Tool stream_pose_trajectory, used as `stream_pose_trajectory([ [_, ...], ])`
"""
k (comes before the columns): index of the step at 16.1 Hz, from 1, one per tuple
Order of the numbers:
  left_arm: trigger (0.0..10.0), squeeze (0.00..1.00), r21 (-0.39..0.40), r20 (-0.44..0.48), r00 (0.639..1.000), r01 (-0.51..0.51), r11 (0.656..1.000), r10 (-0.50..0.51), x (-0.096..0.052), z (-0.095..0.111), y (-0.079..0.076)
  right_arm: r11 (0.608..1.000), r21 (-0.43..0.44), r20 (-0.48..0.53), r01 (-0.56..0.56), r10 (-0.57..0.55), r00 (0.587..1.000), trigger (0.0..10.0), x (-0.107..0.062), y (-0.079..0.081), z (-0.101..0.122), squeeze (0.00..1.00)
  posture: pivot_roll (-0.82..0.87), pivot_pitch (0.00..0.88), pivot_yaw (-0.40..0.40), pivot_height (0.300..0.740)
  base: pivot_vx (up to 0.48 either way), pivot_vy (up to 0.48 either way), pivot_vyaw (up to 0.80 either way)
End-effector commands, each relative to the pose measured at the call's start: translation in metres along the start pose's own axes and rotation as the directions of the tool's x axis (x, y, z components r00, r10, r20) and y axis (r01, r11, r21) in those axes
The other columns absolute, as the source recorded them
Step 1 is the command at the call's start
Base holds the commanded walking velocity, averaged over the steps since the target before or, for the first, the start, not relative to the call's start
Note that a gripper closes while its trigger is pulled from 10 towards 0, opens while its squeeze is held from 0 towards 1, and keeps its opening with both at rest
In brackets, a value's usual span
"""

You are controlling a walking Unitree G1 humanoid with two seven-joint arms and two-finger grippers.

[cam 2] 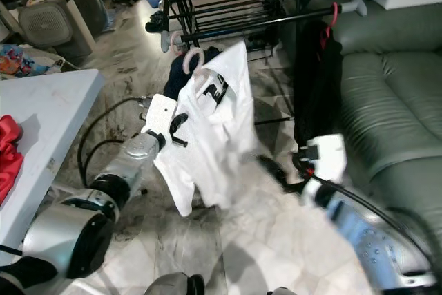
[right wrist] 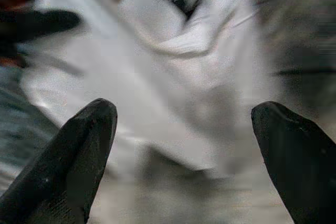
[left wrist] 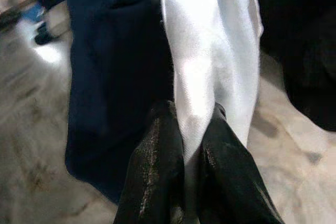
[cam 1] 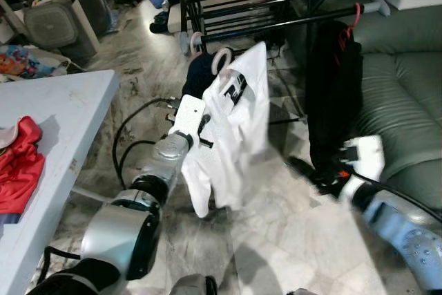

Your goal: Hang hanger

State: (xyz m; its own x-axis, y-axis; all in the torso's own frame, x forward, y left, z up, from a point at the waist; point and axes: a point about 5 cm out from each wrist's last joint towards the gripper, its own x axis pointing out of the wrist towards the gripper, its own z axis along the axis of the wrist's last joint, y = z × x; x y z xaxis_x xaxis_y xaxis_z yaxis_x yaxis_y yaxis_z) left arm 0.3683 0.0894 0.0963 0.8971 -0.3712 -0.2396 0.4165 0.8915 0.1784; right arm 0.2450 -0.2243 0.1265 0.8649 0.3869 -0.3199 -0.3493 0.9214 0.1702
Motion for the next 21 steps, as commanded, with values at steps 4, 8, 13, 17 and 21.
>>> stream_pose_trajectory([
  [4, 10.0, 0.0, 0.306, 0.164, 0.937, 0.248, 0.919, -0.308, -0.002, 0.047, 0.004, 0.884, -0.446, -0.017, 0.144, -0.169, 0.986, 10.0, -0.006, -0.027, 0.02, 0.0, -0.09, 0.009, 0.166, 0.74, 0.0, 0.0, 0.0],
  [8, 10.0, 0.0, 0.536, -0.049, 0.774, 0.554, 0.637, -0.632, -0.016, 0.032, -0.01, 0.761, -0.641, -0.121, -0.103, 0.033, 0.992, 10.0, -0.005, -0.01, 0.019, 0.0, -0.09, 0.002, 0.163, 0.74, 0.0, 0.0, 0.0],
  [13, 10.0, 0.0, 0.58, -0.141, 0.699, 0.632, 0.514, -0.701, -0.025, 0.012, -0.021, 0.845, -0.51, 0.069, -0.16, 0.225, 0.972, 10.0, -0.006, 0.008, 0.053, 0.0, -0.1, 0.0, 0.152, 0.74, 0.0, 0.0, 0.0],
  [17, 10.0, 0.0, 0.583, -0.144, 0.682, 0.644, 0.495, -0.717, -0.026, 0.011, -0.024, 0.754, -0.489, -0.197, -0.439, 0.395, 0.897, 10.0, -0.007, -0.002, 0.037, 0.0, -0.1, 0.0, 0.13, 0.74, 0.0, 0.0, 0.0],
  [21, 10.0, 0.0, 0.611, -0.131, 0.685, 0.625, 0.486, -0.717, -0.025, 0.018, -0.023, 0.668, -0.48, -0.39, -0.568, 0.418, 0.821, 10.0, -0.005, -0.016, 0.038, 0.8, -0.09, 0.0, 0.098, 0.74, 0.0, 0.0, 0.0],
])
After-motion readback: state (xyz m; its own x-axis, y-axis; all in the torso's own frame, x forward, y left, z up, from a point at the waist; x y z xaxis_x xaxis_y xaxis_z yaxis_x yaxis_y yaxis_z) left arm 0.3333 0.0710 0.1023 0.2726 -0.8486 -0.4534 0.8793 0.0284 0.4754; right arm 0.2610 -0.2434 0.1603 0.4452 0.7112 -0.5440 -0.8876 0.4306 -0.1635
